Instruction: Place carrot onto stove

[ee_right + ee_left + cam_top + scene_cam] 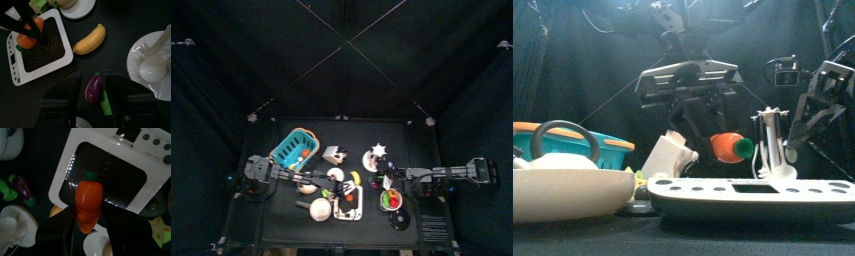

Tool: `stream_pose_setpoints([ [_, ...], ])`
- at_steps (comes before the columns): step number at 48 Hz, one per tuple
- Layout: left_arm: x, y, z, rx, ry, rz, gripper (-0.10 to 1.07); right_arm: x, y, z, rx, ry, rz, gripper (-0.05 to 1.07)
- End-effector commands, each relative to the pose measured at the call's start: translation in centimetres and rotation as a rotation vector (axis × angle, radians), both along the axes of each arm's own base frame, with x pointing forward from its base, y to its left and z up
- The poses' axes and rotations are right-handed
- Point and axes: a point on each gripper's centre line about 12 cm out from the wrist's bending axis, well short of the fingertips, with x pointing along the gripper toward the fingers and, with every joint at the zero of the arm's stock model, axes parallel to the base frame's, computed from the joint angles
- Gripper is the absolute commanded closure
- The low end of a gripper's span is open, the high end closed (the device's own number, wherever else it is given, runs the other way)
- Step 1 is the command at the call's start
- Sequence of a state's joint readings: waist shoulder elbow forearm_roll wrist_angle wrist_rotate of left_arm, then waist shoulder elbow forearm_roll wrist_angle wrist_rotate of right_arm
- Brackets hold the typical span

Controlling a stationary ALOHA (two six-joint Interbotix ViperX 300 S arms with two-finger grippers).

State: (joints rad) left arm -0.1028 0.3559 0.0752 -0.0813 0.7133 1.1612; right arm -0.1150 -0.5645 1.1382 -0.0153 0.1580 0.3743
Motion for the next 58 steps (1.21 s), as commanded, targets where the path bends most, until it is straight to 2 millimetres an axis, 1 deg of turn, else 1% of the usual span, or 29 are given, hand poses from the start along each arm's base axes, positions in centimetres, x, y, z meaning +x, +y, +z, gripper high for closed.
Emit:
stream_pose_setpoints([
  [1,1.0,-0.9,1.7,-0.068,0.005,-0.041,0.43,0.3,-0.1,0.5,-0.002,-0.02,-0.003,0.28],
  [5,1.1,-1.3,1.7,-0.133,0.033,-0.074,0.43,0.2,-0.1,0.4,-0.001,-0.018,-0.004,0.28],
  [15,1.5,-0.3,2.0,-0.175,0.013,-0.137,0.43,0.1,-0.2,0.3,-0.004,-0.016,-0.006,0.28],
  [27,1.9,1.1,1.0,-0.178,0.031,-0.144,0.42,0.1,-0.3,0.3,-0.007,-0.016,-0.007,0.28],
  [43,2.3,1.5,0.9,-0.238,0.065,-0.127,0.39,0.1,-0.6,0.3,-0.007,-0.016,-0.021,0.28],
  [49,2.2,1.4,0.5,-0.248,0.081,-0.125,0.34,0.1,-0.6,0.3,-0.008,-0.016,-0.019,0.28],
  [58,2.2,1.4,0.2,-0.251,0.09,-0.125,0.19,0.2,-0.6,0.4,-0.009,-0.019,-0.02,0.28],
])
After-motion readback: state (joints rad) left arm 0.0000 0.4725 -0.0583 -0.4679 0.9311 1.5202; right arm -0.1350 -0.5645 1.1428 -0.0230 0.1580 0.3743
